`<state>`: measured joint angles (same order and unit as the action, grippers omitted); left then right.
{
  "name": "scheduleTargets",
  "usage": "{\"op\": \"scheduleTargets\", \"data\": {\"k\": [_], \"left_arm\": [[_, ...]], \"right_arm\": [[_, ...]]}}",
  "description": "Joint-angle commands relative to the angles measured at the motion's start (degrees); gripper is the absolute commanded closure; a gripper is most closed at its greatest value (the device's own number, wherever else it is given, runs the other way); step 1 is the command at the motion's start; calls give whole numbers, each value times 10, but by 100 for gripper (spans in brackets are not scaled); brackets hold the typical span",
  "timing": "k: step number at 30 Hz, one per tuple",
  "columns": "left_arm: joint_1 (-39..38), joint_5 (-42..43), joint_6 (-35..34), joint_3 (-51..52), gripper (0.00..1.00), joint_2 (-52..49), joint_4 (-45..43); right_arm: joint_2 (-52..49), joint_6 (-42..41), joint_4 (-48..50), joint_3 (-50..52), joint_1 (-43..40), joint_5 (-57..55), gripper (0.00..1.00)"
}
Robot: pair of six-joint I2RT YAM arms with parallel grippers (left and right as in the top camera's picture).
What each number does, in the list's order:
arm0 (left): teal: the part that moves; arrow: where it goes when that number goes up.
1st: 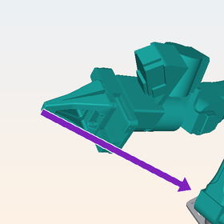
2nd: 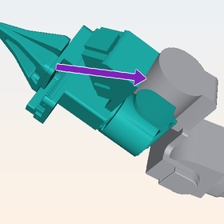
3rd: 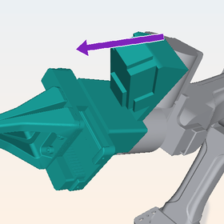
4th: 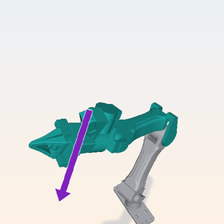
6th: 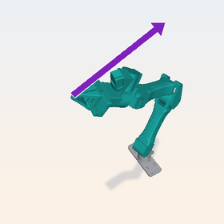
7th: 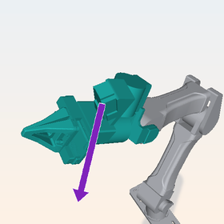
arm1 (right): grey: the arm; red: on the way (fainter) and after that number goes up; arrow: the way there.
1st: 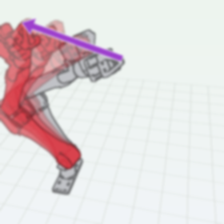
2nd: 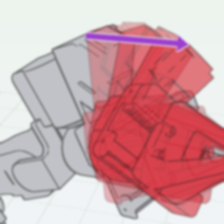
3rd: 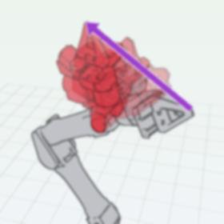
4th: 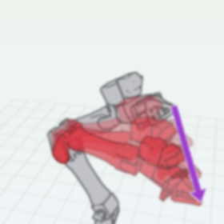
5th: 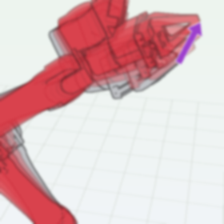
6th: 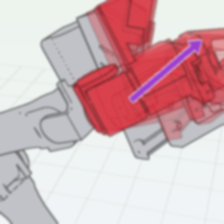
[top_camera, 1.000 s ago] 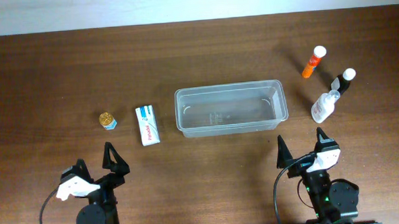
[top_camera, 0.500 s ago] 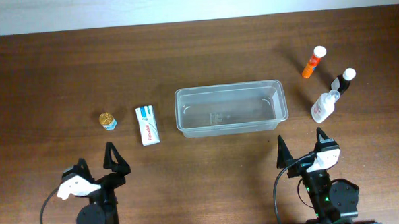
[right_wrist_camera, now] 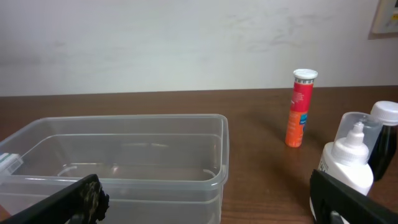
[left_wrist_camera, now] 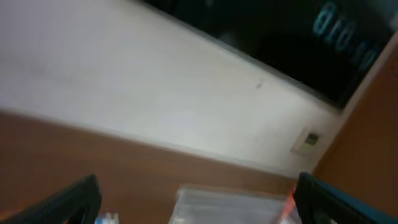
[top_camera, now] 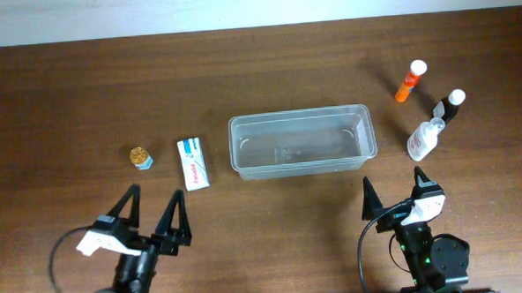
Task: Pack container
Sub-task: 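Open the left gripper and start moving toward the Panadol box, then lower the left gripper onto the white Panadol box and grasp it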
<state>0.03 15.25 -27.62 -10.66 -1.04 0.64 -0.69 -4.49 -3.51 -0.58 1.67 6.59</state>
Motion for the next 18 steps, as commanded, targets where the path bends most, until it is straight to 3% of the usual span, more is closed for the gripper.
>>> {"op": "scheduleTargets", "data": {"k": [1, 4, 10, 14, 18], "left_arm": [[2, 26, 113, -146, 1, -47, 120], [2, 23, 170, -256, 0, -113, 239], [2, 16, 177, -466, 1, -303, 464], [-7, 17, 228, -629, 1, -478, 643], [-35, 12, 249, -733, 1, -603, 760]], "right_arm": [[4, -4, -3, 3, 6, 5, 2], [4, -4, -3, 3, 6, 5, 2], [4, -4, -3, 3, 6, 5, 2], [4, -4, -3, 3, 6, 5, 2], [4, -4, -3, 3, 6, 5, 2]]}}
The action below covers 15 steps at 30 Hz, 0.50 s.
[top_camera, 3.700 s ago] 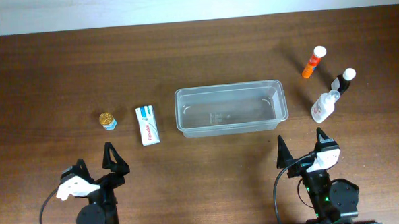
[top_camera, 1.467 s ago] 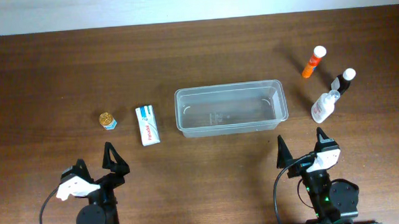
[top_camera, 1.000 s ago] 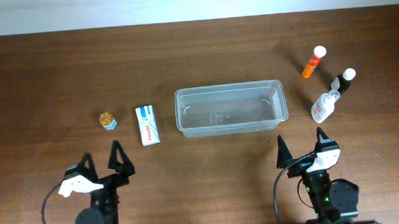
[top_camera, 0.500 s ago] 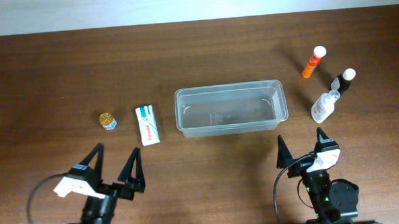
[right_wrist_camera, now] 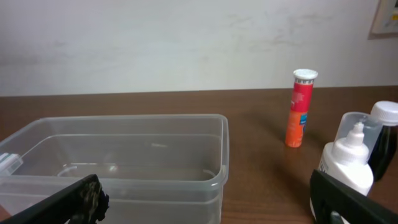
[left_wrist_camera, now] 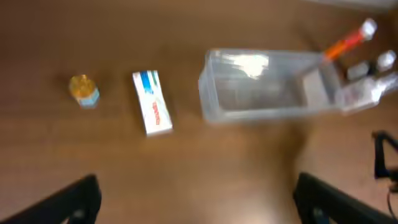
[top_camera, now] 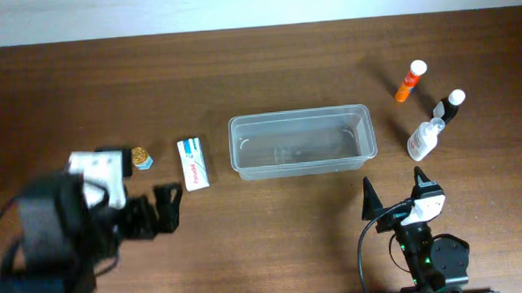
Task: Pack container
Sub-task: 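Lower the left gripper onto the white Panadol box and grasp it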
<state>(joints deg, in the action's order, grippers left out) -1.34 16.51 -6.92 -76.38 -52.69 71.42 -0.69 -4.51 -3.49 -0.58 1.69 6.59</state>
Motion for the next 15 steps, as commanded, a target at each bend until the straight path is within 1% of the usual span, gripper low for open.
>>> {"op": "scheduleTargets", "data": {"k": [1, 4, 7, 11, 13, 15], "left_arm": [[-31, -3, 42, -94, 1, -114, 75], [-63, -17, 42, -129, 1, -189, 114], [-78, -17, 42, -129, 1, -244, 111], [-79, -17, 37, -129, 1, -305, 103], [-79, -28, 3, -129, 1, -329, 86], [-79, -68, -63, -129, 1, -354, 66]], "right_arm": [[4, -4, -4, 3, 5, 5, 2], [4, -4, -4, 3, 5, 5, 2], [4, -4, -4, 3, 5, 5, 2], [4, -4, -4, 3, 5, 5, 2], [4, -4, -4, 3, 5, 5, 2], [4, -4, -4, 3, 5, 5, 2]]}}
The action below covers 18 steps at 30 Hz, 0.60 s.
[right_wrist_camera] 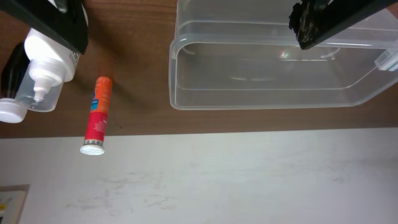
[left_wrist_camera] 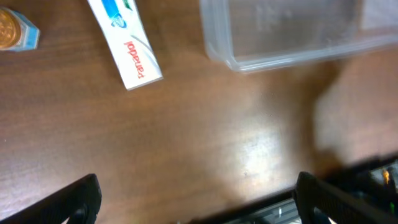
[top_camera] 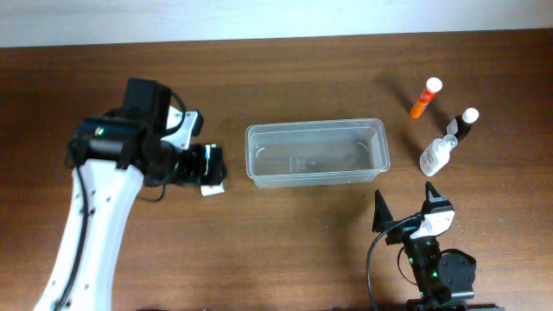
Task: Pack container
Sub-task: 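Lower the left gripper onto the white Panadol box and grasp it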
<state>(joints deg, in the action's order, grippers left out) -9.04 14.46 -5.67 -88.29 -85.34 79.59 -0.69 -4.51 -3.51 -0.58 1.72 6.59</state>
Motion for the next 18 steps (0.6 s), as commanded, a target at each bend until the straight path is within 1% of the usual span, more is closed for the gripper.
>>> {"op": "scheduleTargets", "data": {"k": [1, 5, 10, 18], "left_arm": [[-2, -58, -89, -10, 1, -37, -23], [-2, -73, -98, -10, 1, -80, -51], [-2, -99, -98, -10, 1, -129, -63], [-2, -98, -98, -10, 1, -209, -99]], "right_arm": [[4, -4, -3, 3, 5, 5, 2], [4, -4, -3, 3, 5, 5, 2], [4, -4, -3, 3, 5, 5, 2], [4, -4, -3, 3, 5, 5, 2]]}}
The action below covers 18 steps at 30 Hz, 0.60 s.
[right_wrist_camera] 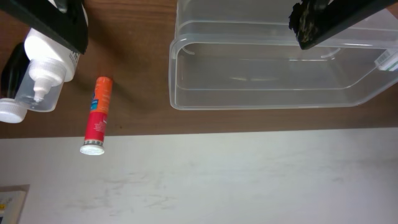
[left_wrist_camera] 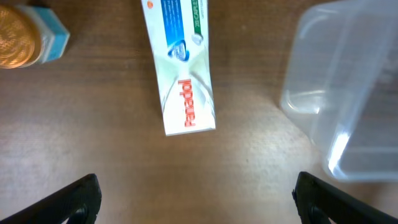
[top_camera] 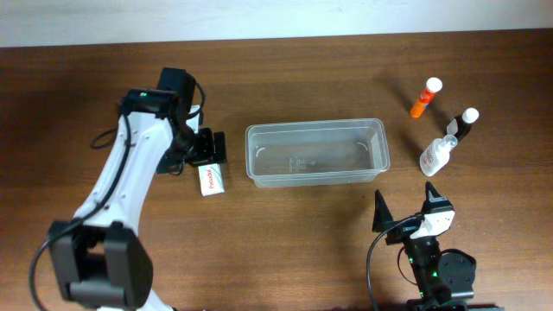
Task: Pack container
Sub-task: 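Lower the left gripper onto the white Panadol box and grasp it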
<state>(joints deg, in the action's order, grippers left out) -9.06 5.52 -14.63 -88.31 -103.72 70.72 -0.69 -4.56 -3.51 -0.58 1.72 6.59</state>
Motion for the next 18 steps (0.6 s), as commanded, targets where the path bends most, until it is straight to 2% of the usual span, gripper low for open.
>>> {"op": "scheduleTargets", "data": {"k": [1, 9, 18], "left_arm": [[-2, -9, -8, -10, 1, -34, -16], [-2, -9, -73, -10, 1, -94, -68], [-2, -45, -76, -9, 1, -145, -73]], "right_arm": [[4, -3, -3, 3, 5, 5, 2], [4, -3, -3, 3, 5, 5, 2], [4, -3, -3, 3, 5, 5, 2]]}}
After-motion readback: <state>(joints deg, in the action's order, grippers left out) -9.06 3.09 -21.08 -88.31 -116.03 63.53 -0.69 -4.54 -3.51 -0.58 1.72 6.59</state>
